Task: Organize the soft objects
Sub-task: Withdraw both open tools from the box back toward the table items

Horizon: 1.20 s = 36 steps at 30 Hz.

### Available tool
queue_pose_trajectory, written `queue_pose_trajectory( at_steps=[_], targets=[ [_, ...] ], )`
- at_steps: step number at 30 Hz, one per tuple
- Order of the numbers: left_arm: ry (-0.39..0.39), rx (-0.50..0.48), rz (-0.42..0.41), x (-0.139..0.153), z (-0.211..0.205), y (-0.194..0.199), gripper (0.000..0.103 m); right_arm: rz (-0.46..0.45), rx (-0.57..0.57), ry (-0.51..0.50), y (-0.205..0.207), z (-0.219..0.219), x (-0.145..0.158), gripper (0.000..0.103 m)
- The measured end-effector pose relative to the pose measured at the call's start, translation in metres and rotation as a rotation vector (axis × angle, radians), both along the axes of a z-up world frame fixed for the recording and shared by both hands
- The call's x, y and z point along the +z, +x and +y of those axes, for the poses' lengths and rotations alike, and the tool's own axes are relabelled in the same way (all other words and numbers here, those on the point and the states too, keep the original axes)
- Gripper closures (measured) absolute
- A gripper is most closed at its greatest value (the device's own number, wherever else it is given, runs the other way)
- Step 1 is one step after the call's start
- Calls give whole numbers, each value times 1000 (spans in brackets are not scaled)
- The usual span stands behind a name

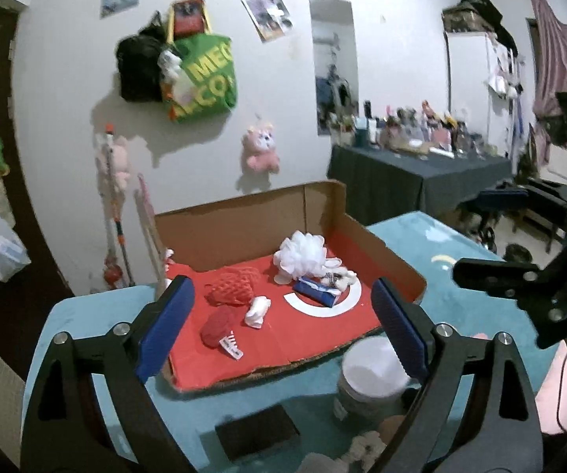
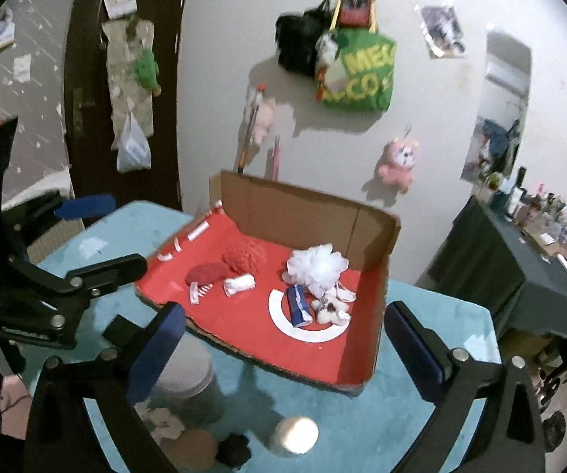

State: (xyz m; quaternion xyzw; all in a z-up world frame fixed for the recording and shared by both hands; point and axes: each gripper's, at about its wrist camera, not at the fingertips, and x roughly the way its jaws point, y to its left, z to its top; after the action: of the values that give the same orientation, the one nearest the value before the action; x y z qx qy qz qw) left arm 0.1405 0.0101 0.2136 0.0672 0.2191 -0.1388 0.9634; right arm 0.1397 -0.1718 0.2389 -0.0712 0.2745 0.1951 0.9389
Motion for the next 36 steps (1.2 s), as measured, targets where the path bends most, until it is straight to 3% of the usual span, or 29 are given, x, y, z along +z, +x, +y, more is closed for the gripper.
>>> queue_pose_trajectory(
  at_steps=[8, 16, 26, 36],
  targets=[
    [-56, 64, -80, -10, -2, -63, 8, -137, -84, 42, -79, -10, -4, 0],
    [-77, 114, -109, -36, -5, -111, 6, -187, -150, 77, -127, -16, -29, 0],
    [-64, 171, -87, -74, -6, -130, 6, -161, -223, 101, -147, -17, -76, 0],
    [-64, 195, 52, -127, -4, -123, 6, -60, -252, 107, -138, -18, -128, 0]
  ],
)
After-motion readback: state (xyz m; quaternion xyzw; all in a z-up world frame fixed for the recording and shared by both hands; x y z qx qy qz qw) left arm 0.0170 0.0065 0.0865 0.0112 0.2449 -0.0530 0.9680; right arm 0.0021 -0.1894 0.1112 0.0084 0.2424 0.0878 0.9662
